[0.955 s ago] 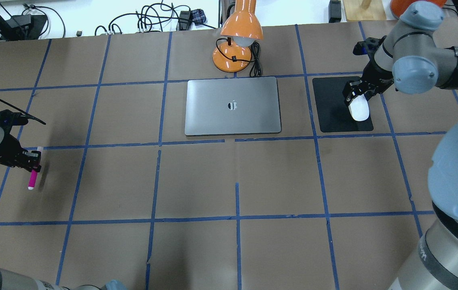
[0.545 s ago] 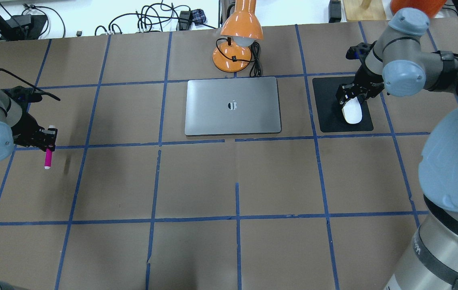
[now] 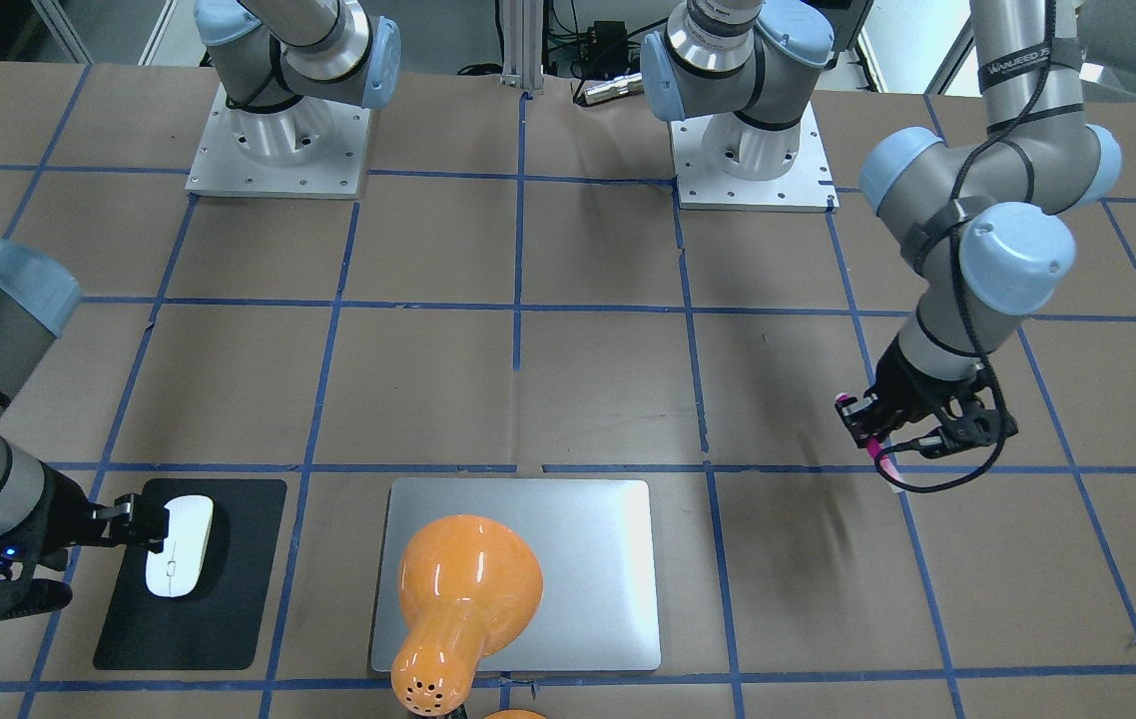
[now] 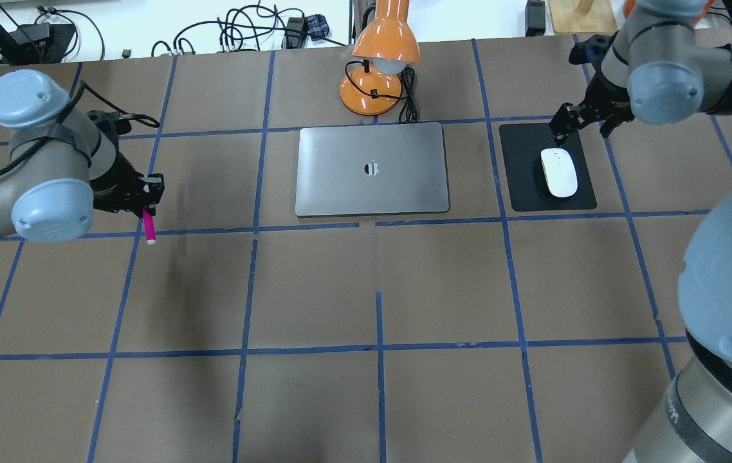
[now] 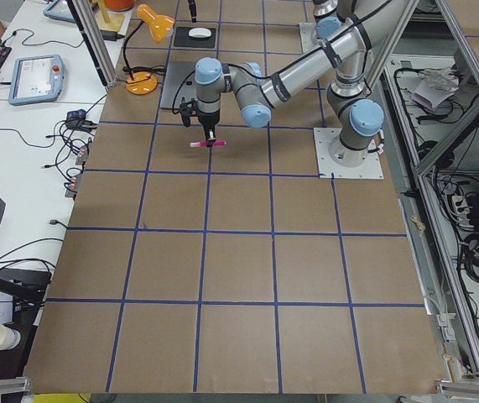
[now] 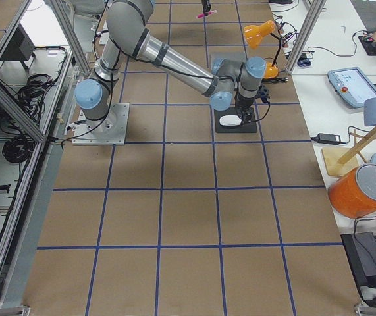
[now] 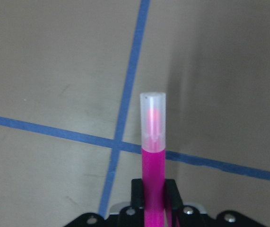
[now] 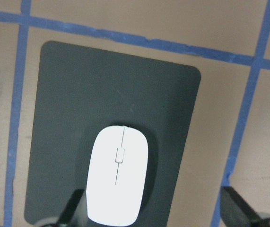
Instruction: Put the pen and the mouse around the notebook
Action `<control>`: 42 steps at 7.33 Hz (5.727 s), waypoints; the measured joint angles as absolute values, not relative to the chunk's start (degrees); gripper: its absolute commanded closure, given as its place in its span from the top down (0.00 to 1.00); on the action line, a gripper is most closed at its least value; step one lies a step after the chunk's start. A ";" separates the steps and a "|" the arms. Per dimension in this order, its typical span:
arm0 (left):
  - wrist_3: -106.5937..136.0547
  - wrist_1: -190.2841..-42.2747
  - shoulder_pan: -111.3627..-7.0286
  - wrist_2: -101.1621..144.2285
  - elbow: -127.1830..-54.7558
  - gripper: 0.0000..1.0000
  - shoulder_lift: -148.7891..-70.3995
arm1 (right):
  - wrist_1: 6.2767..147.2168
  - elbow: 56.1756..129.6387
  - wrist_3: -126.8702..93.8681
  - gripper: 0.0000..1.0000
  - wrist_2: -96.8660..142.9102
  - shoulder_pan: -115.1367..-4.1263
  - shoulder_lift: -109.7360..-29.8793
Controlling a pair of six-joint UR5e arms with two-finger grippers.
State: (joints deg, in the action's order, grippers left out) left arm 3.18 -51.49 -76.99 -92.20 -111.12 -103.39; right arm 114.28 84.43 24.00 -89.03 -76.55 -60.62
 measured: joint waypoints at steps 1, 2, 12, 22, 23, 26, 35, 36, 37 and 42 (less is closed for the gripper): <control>11.55 -51.48 -81.04 -91.09 -111.07 0.00 -103.46 | 108.86 81.34 23.71 1.00 -89.51 -77.06 -63.06; 19.59 -51.36 -84.80 -90.26 -111.04 0.00 -103.59 | 102.95 78.42 22.58 1.00 -89.83 -78.23 -65.81; 84.93 -42.44 -110.12 -85.27 -106.62 0.00 -112.21 | 85.52 80.81 8.35 1.00 -88.94 -86.49 -82.68; 95.48 -38.51 -112.40 -86.55 -107.37 0.16 -116.26 | 85.66 81.57 5.83 1.00 -90.88 -86.47 -82.79; 95.83 -38.49 -112.29 -86.52 -107.61 0.30 -116.52 | 85.85 81.59 5.88 1.00 -90.22 -86.47 -82.69; 96.27 -38.18 -112.28 -86.32 -108.58 0.97 -116.59 | 87.58 81.64 5.82 1.00 -89.64 -86.41 -82.75; 49.14 -46.86 -104.18 -84.48 -105.11 0.99 -107.44 | 87.88 81.74 6.04 1.00 -89.65 -86.25 -82.79; 39.46 -52.53 -102.34 -86.04 -103.17 1.00 -105.68 | 87.98 81.74 6.12 1.00 -89.67 -86.24 -82.79; 29.22 -58.08 -100.18 -87.86 -101.39 1.00 -104.04 | 88.13 81.74 6.09 1.00 -89.70 -86.24 -82.79; -5.91 -77.92 -90.69 -92.77 -97.57 1.00 -95.25 | 88.24 81.74 5.82 1.00 -89.74 -86.43 -82.79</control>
State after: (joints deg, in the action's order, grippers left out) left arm -5.91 -77.92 -90.69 -92.77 -97.57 -95.25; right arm 88.24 81.74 5.82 -89.74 -86.43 -82.79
